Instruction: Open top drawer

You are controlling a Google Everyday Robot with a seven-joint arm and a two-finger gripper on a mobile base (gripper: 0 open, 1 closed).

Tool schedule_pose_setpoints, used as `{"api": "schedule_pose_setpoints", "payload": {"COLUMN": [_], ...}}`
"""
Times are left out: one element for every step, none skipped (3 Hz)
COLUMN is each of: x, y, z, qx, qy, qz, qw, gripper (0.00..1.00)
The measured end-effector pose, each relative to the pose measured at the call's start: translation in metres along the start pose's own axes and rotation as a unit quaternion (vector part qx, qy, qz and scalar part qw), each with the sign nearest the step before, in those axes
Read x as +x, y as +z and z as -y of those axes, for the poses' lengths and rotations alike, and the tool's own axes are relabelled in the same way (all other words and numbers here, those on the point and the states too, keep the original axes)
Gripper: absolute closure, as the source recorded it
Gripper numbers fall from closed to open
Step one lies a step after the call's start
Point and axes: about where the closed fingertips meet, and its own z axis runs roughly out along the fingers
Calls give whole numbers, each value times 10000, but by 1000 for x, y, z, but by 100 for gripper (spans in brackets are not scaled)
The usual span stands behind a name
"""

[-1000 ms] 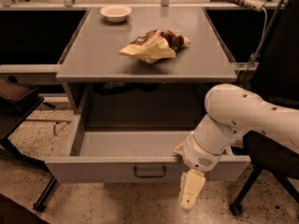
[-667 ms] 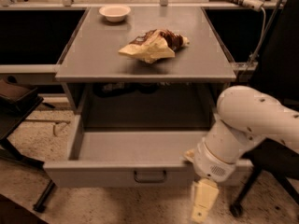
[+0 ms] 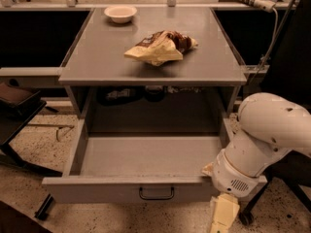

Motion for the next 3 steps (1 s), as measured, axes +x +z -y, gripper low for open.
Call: {"api": "schedule_pose_setpoints", "payload": {"x": [0,0,4], "y": [0,5,8], "z": [0,-1,-10], "qx": [0,-93,-217], "qy": [0,-73,-40], "qz": [0,75,69], "qw": [10000,9999,9997], "gripper": [0,0,0]}}
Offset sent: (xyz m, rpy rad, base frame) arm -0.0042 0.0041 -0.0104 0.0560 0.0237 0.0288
